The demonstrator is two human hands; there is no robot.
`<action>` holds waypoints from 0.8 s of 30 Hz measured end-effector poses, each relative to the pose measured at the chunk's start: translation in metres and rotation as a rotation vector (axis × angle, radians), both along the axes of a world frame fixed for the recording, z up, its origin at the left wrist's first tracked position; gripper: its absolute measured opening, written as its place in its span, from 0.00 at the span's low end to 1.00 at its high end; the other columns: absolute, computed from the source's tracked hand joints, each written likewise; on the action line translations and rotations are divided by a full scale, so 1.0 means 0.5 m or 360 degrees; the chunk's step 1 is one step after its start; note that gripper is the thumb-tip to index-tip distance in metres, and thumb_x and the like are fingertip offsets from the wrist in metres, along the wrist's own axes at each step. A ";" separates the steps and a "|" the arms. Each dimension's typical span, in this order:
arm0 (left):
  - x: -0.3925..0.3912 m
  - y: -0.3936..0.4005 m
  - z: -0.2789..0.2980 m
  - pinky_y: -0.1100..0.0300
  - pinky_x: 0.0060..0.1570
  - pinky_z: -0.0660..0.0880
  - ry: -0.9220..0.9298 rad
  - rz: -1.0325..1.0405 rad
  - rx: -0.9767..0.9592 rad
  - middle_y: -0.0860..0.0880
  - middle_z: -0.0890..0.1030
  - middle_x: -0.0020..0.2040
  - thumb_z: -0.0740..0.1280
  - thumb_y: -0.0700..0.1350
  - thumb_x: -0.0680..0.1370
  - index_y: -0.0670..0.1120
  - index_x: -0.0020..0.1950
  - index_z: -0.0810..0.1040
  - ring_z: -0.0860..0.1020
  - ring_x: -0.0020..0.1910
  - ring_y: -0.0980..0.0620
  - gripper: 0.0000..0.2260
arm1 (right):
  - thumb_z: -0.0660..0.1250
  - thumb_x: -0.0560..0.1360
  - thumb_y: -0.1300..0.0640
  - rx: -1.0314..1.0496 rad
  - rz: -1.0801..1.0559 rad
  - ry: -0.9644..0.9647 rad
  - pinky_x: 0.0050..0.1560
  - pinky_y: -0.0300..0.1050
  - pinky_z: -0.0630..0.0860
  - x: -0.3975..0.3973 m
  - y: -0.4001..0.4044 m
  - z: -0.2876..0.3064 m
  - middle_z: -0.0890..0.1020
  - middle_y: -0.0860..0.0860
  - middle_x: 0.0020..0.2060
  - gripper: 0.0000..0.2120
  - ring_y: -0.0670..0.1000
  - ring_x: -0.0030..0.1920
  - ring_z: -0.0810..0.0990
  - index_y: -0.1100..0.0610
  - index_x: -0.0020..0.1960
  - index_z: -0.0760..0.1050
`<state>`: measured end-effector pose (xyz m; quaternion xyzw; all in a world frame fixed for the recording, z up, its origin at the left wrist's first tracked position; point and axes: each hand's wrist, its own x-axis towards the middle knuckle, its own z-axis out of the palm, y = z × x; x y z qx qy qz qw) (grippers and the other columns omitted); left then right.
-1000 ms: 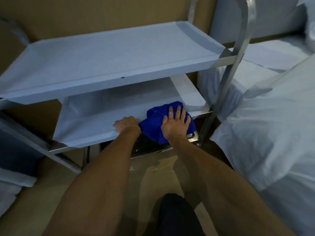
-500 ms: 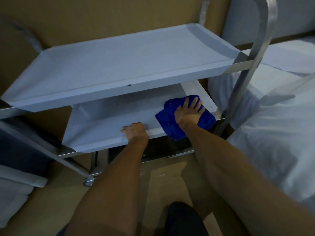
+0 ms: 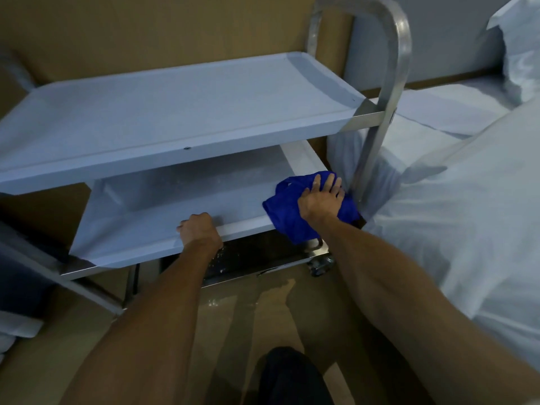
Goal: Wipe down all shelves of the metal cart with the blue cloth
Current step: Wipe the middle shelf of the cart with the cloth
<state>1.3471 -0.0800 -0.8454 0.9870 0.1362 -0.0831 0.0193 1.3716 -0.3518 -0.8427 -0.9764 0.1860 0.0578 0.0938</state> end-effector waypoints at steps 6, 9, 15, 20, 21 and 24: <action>-0.019 0.020 -0.015 0.50 0.60 0.76 -0.0105 -0.0092 0.0013 0.40 0.79 0.57 0.77 0.55 0.69 0.41 0.59 0.78 0.77 0.58 0.43 0.26 | 0.41 0.83 0.44 0.0004 -0.0115 0.0004 0.77 0.61 0.44 0.082 -0.006 0.005 0.42 0.61 0.80 0.30 0.65 0.79 0.42 0.53 0.82 0.40; -0.038 0.021 -0.010 0.51 0.58 0.78 -0.0081 -0.0105 0.0050 0.37 0.77 0.61 0.76 0.57 0.70 0.42 0.62 0.78 0.76 0.60 0.41 0.27 | 0.42 0.83 0.42 0.0055 -0.0092 -0.0020 0.77 0.60 0.44 0.072 -0.009 0.001 0.43 0.61 0.80 0.31 0.64 0.79 0.43 0.54 0.82 0.42; -0.061 0.018 0.012 0.55 0.52 0.77 -0.0152 -0.0101 -0.0046 0.40 0.77 0.55 0.75 0.55 0.71 0.44 0.60 0.79 0.76 0.53 0.45 0.22 | 0.42 0.83 0.42 0.0035 -0.0031 -0.0066 0.78 0.60 0.44 0.001 0.002 -0.010 0.43 0.61 0.80 0.31 0.63 0.79 0.43 0.55 0.82 0.42; -0.065 0.012 0.014 0.56 0.51 0.75 -0.0150 -0.0066 0.0003 0.40 0.75 0.55 0.75 0.55 0.72 0.42 0.58 0.78 0.74 0.52 0.46 0.22 | 0.42 0.82 0.41 -0.0056 0.0070 0.0019 0.77 0.62 0.44 -0.002 0.094 0.000 0.44 0.63 0.80 0.34 0.64 0.79 0.43 0.58 0.81 0.41; -0.064 0.013 0.011 0.56 0.51 0.76 -0.0145 -0.0076 -0.0001 0.40 0.75 0.55 0.74 0.55 0.72 0.42 0.58 0.78 0.74 0.52 0.46 0.22 | 0.41 0.82 0.41 -0.0077 0.0157 0.0008 0.77 0.62 0.45 -0.004 0.134 -0.003 0.44 0.63 0.79 0.34 0.64 0.79 0.44 0.58 0.81 0.42; -0.062 0.017 0.011 0.57 0.49 0.78 -0.0159 -0.0106 0.0002 0.41 0.76 0.53 0.73 0.51 0.74 0.42 0.56 0.78 0.76 0.49 0.47 0.17 | 0.42 0.81 0.40 -0.0094 0.0378 -0.0005 0.77 0.61 0.48 -0.010 0.284 -0.002 0.46 0.63 0.79 0.35 0.64 0.79 0.45 0.59 0.81 0.43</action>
